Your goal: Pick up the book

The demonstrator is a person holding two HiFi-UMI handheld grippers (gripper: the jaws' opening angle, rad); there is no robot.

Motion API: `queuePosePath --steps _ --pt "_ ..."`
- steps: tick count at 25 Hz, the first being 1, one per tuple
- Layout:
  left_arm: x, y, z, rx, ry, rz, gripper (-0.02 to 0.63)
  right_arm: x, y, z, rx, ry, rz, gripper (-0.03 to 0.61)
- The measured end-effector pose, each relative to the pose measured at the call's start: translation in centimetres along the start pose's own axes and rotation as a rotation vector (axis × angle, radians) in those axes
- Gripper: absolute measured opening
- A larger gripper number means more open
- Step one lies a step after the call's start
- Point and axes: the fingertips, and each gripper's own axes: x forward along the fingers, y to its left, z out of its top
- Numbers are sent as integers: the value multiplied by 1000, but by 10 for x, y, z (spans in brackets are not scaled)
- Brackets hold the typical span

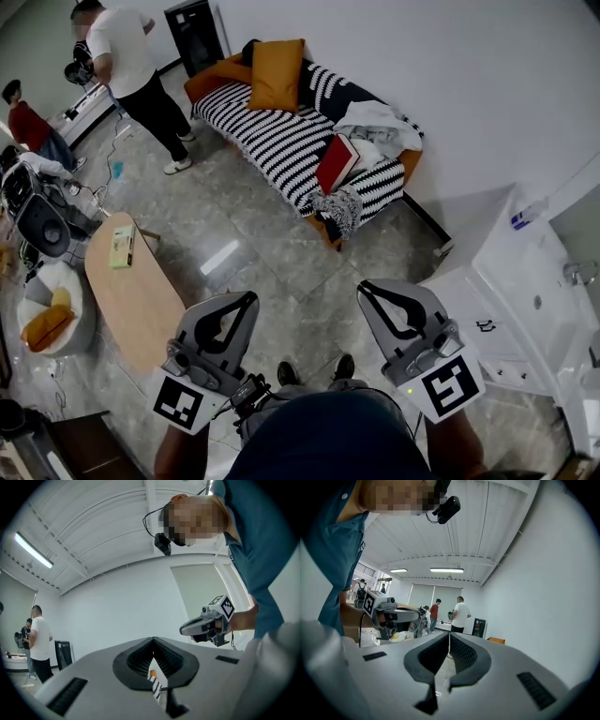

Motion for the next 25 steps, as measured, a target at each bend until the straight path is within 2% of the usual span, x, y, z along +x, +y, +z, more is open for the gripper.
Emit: queuePosePath --steps 18,22,25 --pt "72 -76 2 48 21 1 5 -44 -54 -22 -11 -11 22 14" --pt "75 -78 -3 84 43 -32 5 -42 -54 -25 -7 2 15 14" --pt "77 -68 -4 77 39 -53 5 -34 -56 -23 -9 2 -10 14"
